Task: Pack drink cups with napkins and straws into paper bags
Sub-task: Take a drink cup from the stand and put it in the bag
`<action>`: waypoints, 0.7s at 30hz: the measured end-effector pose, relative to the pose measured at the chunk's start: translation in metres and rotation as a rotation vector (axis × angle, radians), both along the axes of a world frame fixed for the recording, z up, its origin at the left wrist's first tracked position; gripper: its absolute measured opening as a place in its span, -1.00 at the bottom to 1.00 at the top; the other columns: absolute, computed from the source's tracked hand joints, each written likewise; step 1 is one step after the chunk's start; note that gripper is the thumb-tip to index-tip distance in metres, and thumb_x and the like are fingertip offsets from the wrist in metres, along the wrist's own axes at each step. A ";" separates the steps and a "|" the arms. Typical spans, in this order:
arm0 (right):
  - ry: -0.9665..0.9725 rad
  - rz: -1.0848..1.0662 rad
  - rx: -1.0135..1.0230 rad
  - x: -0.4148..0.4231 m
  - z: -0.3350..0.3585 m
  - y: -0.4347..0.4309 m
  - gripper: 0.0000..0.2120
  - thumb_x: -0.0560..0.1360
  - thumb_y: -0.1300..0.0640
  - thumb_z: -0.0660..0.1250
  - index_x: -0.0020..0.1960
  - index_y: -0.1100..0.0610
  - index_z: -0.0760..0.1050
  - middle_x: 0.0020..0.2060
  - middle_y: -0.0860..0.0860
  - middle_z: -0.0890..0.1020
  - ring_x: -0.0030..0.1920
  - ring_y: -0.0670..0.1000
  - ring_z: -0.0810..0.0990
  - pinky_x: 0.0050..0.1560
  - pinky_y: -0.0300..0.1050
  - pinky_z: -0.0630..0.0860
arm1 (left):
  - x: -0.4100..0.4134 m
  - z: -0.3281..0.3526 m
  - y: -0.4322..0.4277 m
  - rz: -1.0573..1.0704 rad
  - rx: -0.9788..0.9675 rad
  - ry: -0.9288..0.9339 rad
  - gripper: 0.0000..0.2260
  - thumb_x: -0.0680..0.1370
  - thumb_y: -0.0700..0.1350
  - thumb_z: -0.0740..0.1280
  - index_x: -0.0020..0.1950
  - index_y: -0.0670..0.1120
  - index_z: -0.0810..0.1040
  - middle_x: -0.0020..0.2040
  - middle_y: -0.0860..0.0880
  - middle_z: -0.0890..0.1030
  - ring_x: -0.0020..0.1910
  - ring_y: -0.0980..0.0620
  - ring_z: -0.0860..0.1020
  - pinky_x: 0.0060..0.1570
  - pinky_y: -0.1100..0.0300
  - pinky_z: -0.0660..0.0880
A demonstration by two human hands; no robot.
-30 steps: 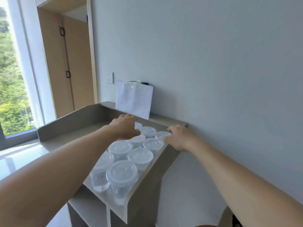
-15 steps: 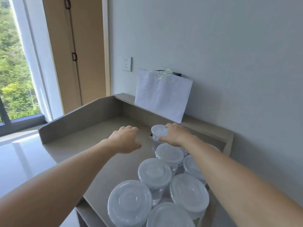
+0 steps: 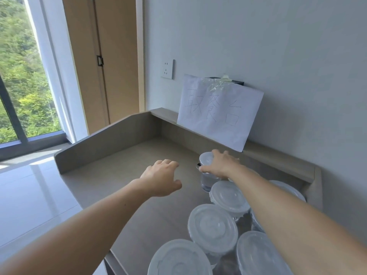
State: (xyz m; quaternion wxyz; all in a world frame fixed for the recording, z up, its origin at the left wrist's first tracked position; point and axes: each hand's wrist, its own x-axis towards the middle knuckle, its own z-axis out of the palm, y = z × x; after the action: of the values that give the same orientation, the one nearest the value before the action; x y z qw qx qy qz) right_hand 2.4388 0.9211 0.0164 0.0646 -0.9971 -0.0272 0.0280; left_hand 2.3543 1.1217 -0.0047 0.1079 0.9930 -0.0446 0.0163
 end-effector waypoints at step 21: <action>-0.395 -0.015 0.262 -0.149 0.152 -0.188 -0.10 0.24 -0.41 0.35 0.49 -0.11 0.21 0.31 0.08 0.41 0.27 0.14 0.47 0.15 0.02 0.45 | -0.049 0.120 -0.164 -0.169 0.012 -0.195 -0.42 0.52 0.07 0.32 0.51 -0.02 0.29 0.48 -0.03 0.35 0.42 -0.11 0.32 0.31 -0.03 0.34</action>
State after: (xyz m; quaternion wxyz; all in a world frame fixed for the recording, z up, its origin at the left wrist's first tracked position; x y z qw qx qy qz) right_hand 2.2895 0.7328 0.1685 0.1869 -0.9666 -0.0353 -0.1718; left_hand 2.3052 0.9572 0.1156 0.0979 0.9801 -0.1384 0.1035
